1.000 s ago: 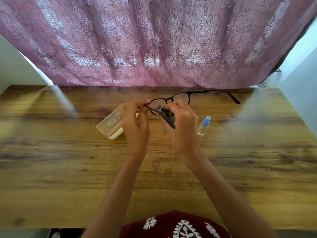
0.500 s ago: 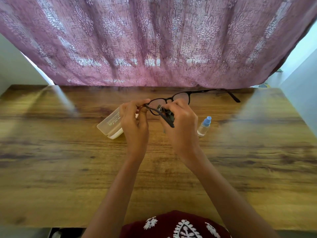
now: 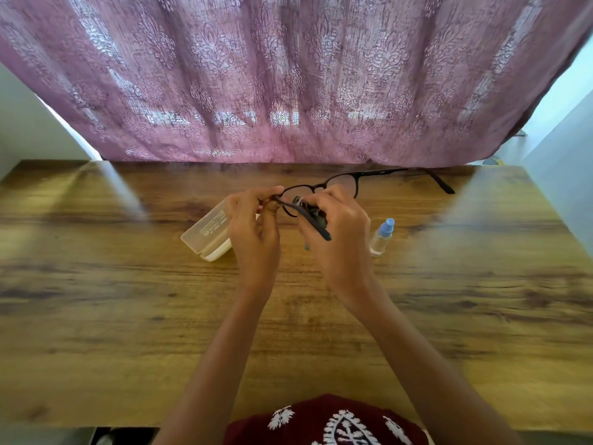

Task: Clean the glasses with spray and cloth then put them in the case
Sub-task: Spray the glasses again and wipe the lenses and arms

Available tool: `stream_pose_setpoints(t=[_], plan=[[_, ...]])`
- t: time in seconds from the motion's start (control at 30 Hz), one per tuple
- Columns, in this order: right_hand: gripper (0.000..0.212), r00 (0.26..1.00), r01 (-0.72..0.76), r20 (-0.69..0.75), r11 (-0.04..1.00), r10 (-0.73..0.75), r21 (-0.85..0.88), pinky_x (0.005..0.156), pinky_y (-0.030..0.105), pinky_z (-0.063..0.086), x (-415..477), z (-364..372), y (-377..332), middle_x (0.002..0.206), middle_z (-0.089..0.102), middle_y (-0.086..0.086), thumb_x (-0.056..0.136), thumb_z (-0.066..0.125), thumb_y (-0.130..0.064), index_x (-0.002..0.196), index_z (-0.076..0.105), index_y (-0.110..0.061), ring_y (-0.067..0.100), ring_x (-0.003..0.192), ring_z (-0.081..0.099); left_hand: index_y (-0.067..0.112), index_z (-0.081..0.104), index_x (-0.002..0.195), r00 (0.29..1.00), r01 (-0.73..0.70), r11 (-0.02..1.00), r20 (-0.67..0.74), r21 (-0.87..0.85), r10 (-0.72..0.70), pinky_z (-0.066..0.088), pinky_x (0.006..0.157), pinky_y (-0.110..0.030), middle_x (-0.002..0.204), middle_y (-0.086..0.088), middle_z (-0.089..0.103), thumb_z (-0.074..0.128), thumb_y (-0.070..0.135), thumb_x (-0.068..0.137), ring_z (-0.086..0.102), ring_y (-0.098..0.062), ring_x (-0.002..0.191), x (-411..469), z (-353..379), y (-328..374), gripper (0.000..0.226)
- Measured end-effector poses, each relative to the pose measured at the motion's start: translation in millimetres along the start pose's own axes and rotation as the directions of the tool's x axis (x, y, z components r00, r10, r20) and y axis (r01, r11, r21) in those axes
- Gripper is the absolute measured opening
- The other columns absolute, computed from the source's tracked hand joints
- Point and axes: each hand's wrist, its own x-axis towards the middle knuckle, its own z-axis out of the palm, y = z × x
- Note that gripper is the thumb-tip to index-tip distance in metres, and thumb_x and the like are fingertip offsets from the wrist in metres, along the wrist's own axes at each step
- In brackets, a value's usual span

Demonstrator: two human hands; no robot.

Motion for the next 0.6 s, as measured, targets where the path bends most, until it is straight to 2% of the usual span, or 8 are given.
stream_pose_setpoints(t=[0.07, 0.17, 0.3, 0.37, 0.47, 0.6], plan=[[0.011, 0.999, 0.019, 0.036, 0.999, -0.02, 0.034, 0.06, 0.007, 0.036, -2.3, 0.7, -4.7, 0.082, 0.06, 0.004, 0.08, 0.073, -0.008, 0.09, 0.072, -0.003, 0.01, 0.065, 0.054, 0.022, 0.061, 0.098, 1.0, 0.005, 1.0, 0.025, -0.01, -0.005, 0.035, 0.073, -0.007, 0.091, 0.041, 0.05, 0.053, -0.004, 0.09, 0.047, -0.011, 0.081, -0.9, 0.7, 0.6, 0.028], [0.013, 0.999, 0.014, 0.034, 0.999, -0.016, 0.051, 0.06, 0.006, 0.037, 2.1, 1.0, -3.8, 0.084, 0.06, 0.003, 0.082, 0.073, -0.009, 0.093, 0.072, -0.003, 0.008, 0.065, 0.053, 0.014, 0.064, 0.098, 1.0, 0.0, 1.0, 0.029, -0.014, 0.001, 0.035, 0.073, -0.007, 0.092, 0.043, 0.05, 0.053, -0.005, 0.09, 0.047, -0.011, 0.081, -1.8, 0.9, -1.2, 0.024], [0.01, 0.999, -0.027, -0.043, 1.0, 0.027, -0.005, 0.06, 0.0, 0.036, 8.5, 1.5, 3.6, 0.082, 0.057, 0.001, 0.078, 0.075, -0.001, 0.088, 0.072, 0.0, 0.005, 0.063, 0.05, 0.016, 0.066, 0.099, 1.0, 0.012, 1.0, 0.012, -0.01, -0.011, 0.036, 0.071, -0.008, 0.089, 0.037, 0.05, 0.056, 0.005, 0.093, 0.048, -0.014, 0.08, -1.8, 1.5, -4.8, 0.016], [0.009, 0.999, -0.027, -0.022, 1.0, 0.027, 0.006, 0.057, 0.003, 0.037, 7.3, 2.3, 1.9, 0.082, 0.059, 0.0, 0.079, 0.075, -0.003, 0.088, 0.072, -0.001, 0.008, 0.06, 0.052, 0.012, 0.067, 0.099, 1.0, 0.023, 1.0, 0.013, -0.013, -0.023, 0.035, 0.071, -0.007, 0.086, 0.029, 0.05, 0.057, 0.001, 0.092, 0.047, -0.008, 0.079, -2.6, 4.3, -4.2, 0.017], [0.01, 1.0, 0.022, -0.006, 1.0, -0.022, 0.007, 0.058, 0.004, 0.038, 4.8, 2.5, -1.3, 0.083, 0.061, 0.003, 0.079, 0.075, -0.007, 0.088, 0.072, -0.003, 0.006, 0.063, 0.053, 0.009, 0.067, 0.098, 0.999, 0.032, 0.999, 0.02, -0.012, -0.032, 0.035, 0.072, -0.007, 0.086, 0.027, 0.047, 0.056, -0.001, 0.091, 0.046, 0.0, 0.08, -4.0, 7.6, -3.2, 0.017], [0.009, 1.0, -0.021, -0.014, 0.999, 0.021, 0.026, 0.057, 0.007, 0.04, 11.4, -2.3, 7.4, 0.085, 0.06, 0.004, 0.082, 0.073, -0.006, 0.089, 0.072, -0.002, 0.009, 0.062, 0.056, 0.012, 0.067, 0.098, 0.999, 0.025, 0.999, 0.02, -0.024, -0.025, 0.036, 0.073, -0.01, 0.088, 0.022, 0.049, 0.058, 0.002, 0.092, 0.047, -0.005, 0.081, -3.5, 7.2, -6.1, 0.015]])
